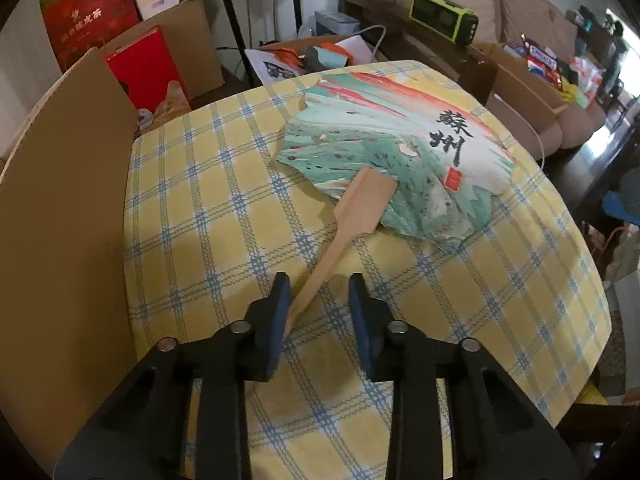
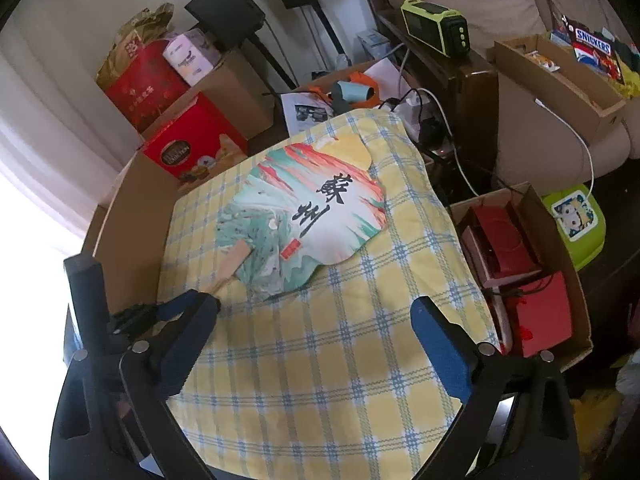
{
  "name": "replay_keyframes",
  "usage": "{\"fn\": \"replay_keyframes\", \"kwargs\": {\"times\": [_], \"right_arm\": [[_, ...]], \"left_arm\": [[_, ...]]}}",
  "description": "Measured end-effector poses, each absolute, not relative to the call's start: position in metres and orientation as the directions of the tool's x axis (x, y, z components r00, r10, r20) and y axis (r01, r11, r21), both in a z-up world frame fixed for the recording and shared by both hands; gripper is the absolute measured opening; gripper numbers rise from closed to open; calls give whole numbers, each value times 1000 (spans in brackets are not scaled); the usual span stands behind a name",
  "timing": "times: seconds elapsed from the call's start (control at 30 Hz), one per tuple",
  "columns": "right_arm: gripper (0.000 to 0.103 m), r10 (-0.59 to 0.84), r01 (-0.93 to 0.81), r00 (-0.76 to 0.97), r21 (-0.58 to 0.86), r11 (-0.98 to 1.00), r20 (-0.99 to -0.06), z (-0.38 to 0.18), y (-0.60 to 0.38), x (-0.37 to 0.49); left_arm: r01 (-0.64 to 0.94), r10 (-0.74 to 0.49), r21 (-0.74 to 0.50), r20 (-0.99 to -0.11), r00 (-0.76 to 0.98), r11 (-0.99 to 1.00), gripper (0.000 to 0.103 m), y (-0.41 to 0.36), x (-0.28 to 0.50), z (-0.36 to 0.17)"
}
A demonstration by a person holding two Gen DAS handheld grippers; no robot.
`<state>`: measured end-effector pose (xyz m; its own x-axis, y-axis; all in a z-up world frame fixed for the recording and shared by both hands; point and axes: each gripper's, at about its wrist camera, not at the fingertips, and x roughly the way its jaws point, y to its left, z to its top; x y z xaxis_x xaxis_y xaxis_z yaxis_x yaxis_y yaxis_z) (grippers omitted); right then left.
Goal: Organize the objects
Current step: 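Close the left tool on the wooden fan handle, then close the right tool on the fan edge while the left tool holds the handle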
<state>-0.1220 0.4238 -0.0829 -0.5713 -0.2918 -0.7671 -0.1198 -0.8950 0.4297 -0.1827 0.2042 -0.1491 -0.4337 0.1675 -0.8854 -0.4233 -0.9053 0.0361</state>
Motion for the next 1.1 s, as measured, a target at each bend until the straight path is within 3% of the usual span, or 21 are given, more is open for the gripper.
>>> {"fn": "replay_keyframes", "kwargs": {"times": [0.07, 0.2, 0.33, 0.5, 0.7, 0.93, 1.1], "right_arm": [[91, -311, -120, -571, 452, -884, -759, -85, 425, -124], [86, -378, -127, -567, 531, -838, -732, -96, 429, -129], [79, -445, -149, -550, 608, -780, -706, -112, 430, -135], [70, -511, -169, -550, 687, -707, -661, -127, 431, -140], [64, -528, -193, -568, 727, -659, -631, -139, 438, -142], [34, -480, -224, -558, 680, -699, -677, -147, 433, -148], [32, -470, -229, -562, 674, -702, -681, -149, 437, -148]], "left_arm": [[-423, 163, 46, -881, -445, -905, 15, 204, -183, -150], [-429, 191, 16, -880, -435, -903, 14, 203, -181, -149], [-411, 302, -148, -890, -342, -900, 12, 198, -180, -145], [-414, 395, -264, -878, -270, -871, 9, 200, -172, -141], [-412, 437, -316, -867, -240, -855, 9, 201, -163, -139], [-430, 448, -322, -864, -231, -843, 7, 204, -150, -141], [-414, 478, -367, -855, -201, -833, 7, 203, -148, -145]]}}
